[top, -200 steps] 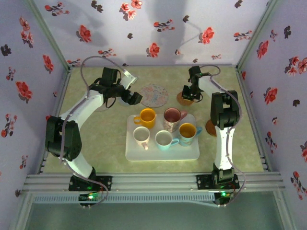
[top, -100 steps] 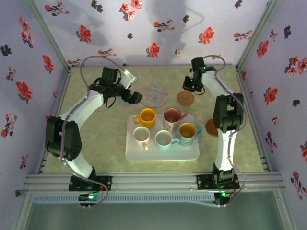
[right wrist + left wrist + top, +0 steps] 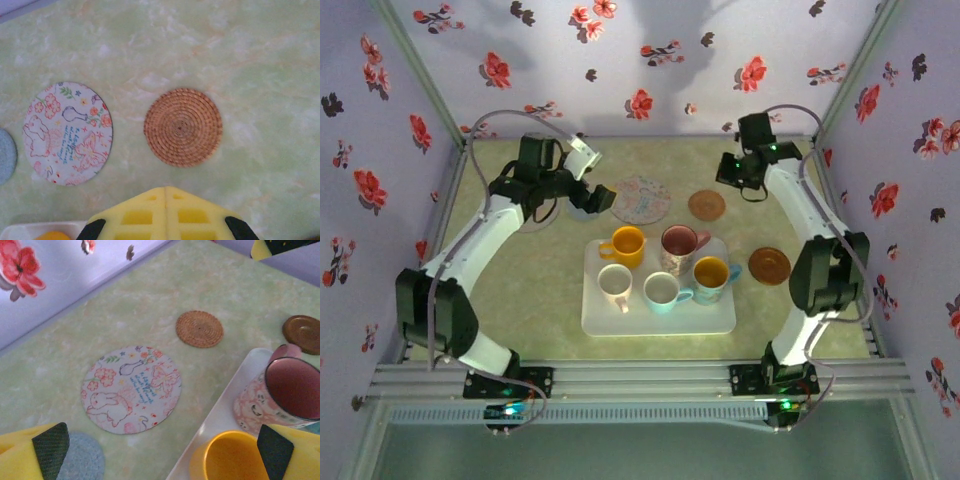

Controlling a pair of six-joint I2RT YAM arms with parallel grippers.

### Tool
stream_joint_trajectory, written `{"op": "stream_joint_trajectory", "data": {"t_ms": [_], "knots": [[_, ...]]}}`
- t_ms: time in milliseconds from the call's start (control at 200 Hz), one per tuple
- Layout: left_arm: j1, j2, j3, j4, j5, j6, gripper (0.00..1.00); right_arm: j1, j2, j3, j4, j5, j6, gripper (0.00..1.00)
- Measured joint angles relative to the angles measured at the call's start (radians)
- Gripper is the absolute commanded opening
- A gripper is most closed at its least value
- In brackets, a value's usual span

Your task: Place the cup by the coaster

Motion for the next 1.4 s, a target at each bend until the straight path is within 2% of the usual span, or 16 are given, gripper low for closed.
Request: {"op": "stream_joint_trajectory", "data": {"t_ms": [360, 595, 810, 1010, 1400], "knots": [[-0.065, -0.072, -0.064, -0.051, 0.039, 0.026, 1.0, 0.0, -0.29, -0.243, -0.027, 0.09, 0.007, 0.0], [-0.101, -0.116, -0.104, -0.081, 0.049, 0.058, 1.0, 0.0, -0.42, -0.417, -0.048, 0.135, 0.056, 0.0], [-0.123, -0.134, -0.158, -0.062, 0.052, 0.058, 1.0, -0.018, -0.482, -0.575, -0.054, 0.142, 0.113, 0.0], [-0.127, -0.134, -0.19, -0.012, 0.053, 0.049, 1.0, -0.093, -0.531, -0.669, -0.052, 0.143, 0.156, 0.0], [-0.152, -0.128, -0.195, 0.069, 0.055, 0.02, 1.0, -0.195, -0.472, -0.743, -0.006, 0.15, 0.182, 0.0]]}}
